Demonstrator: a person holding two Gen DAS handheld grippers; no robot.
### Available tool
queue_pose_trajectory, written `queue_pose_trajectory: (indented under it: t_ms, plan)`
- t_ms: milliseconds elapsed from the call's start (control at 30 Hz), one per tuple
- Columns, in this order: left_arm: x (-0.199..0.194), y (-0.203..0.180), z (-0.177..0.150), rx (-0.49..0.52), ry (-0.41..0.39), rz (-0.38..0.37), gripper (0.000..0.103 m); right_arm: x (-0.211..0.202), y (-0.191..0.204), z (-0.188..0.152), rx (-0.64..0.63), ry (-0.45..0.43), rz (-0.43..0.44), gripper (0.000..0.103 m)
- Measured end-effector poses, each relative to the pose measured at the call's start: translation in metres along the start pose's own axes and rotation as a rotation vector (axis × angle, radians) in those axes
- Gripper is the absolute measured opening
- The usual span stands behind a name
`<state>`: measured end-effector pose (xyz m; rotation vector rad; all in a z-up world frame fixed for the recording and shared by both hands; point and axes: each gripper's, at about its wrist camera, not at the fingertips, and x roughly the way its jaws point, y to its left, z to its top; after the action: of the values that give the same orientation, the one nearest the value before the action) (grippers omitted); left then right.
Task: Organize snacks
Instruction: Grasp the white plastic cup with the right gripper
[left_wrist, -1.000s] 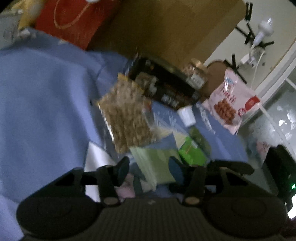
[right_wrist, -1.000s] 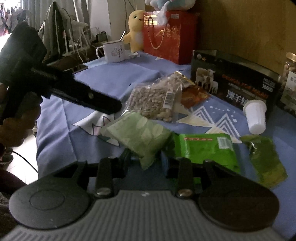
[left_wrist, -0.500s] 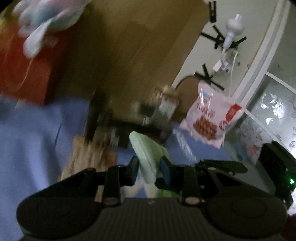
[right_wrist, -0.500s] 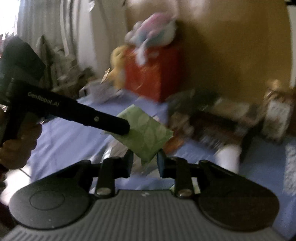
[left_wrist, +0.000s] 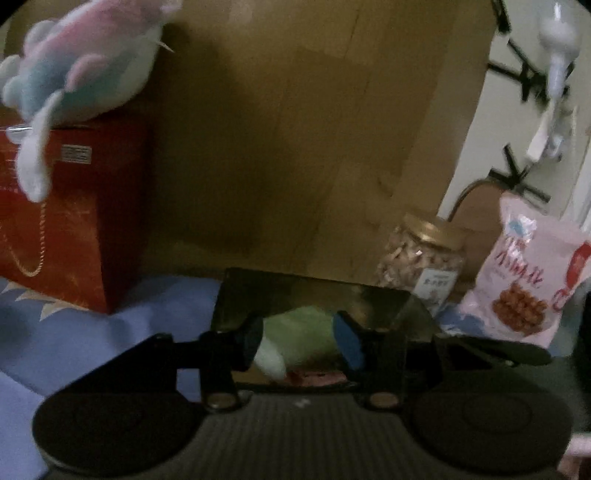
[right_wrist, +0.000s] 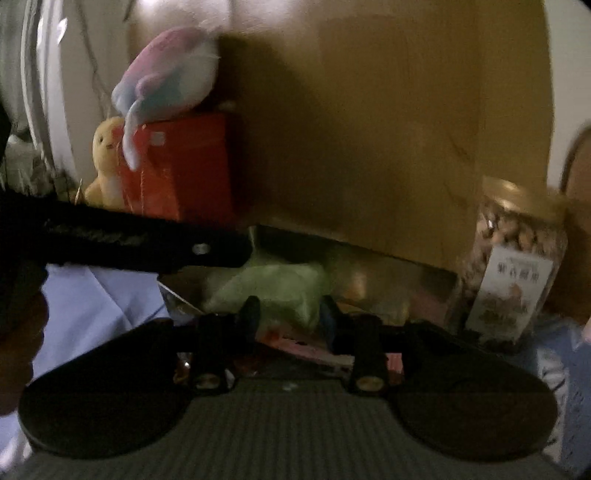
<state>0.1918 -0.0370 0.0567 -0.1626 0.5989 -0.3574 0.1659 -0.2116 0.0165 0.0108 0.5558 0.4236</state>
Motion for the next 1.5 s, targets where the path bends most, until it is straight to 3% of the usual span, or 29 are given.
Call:
queue_pose_trajectory:
  t_ms: [67,200,233,267,333,433,633,700,733,767,900,1067,1267,1400,1500]
  plan:
    - [-0.019,0.001,-0.006,-0.008,-0.022,-0.014,0.043,-0.018,-0.011,-0.004,0.057,-0.029,0.039,0.038]
    - [-0.051,-0.003,-0.03,-0.026,-0.008,-0.095,0.043,-0.062,-0.033,-0.024,0.105,-0.055,0.012,0.04]
    - [-0.057,-0.004,-0.041,-0.03,0.005,-0.116,0.043,-0.076,-0.037,-0.033,0.11,-0.083,-0.008,0.045]
    - [-0.06,-0.003,-0.05,-0.035,0.022,-0.13,0.043,-0.084,-0.038,-0.038,0.107,-0.081,-0.033,0.058]
    - [-0.064,-0.004,-0.069,-0.057,0.064,-0.145,0.043,-0.093,-0.041,-0.051,0.113,-0.059,-0.054,0.061]
    - [-0.075,0.0,-0.099,-0.105,0.107,-0.148,0.043,-0.088,-0.043,-0.066,0.13,0.0,-0.043,0.06]
    - [-0.112,0.008,-0.135,-0.159,0.139,-0.066,0.043,-0.046,-0.033,-0.077,0.087,0.142,-0.043,0.061]
    - [-0.129,0.015,-0.142,-0.168,0.112,-0.043,0.043,-0.038,-0.028,-0.077,0.049,0.141,-0.064,0.06]
    - [-0.133,0.02,-0.145,-0.184,0.109,-0.041,0.043,-0.035,-0.024,-0.077,0.028,0.144,-0.074,0.052]
    - [-0.136,0.024,-0.146,-0.198,0.11,-0.04,0.043,-0.033,-0.021,-0.076,0.008,0.146,-0.075,0.037]
    - [-0.137,0.035,-0.145,-0.235,0.108,-0.028,0.043,-0.029,-0.01,-0.072,-0.038,0.155,-0.084,0.037]
    - [-0.137,0.047,-0.147,-0.286,0.108,-0.051,0.043,-0.059,0.012,-0.068,0.017,0.11,0.105,0.037]
    - [-0.137,0.054,-0.15,-0.321,0.109,-0.073,0.045,-0.085,0.073,-0.085,-0.154,0.129,0.322,0.037]
    - [-0.134,0.051,-0.156,-0.324,0.128,-0.094,0.05,-0.086,0.096,-0.104,-0.269,0.18,0.384,0.037]
    - [-0.13,0.042,-0.16,-0.295,0.138,-0.106,0.056,-0.082,0.107,-0.118,-0.351,0.194,0.354,0.038]
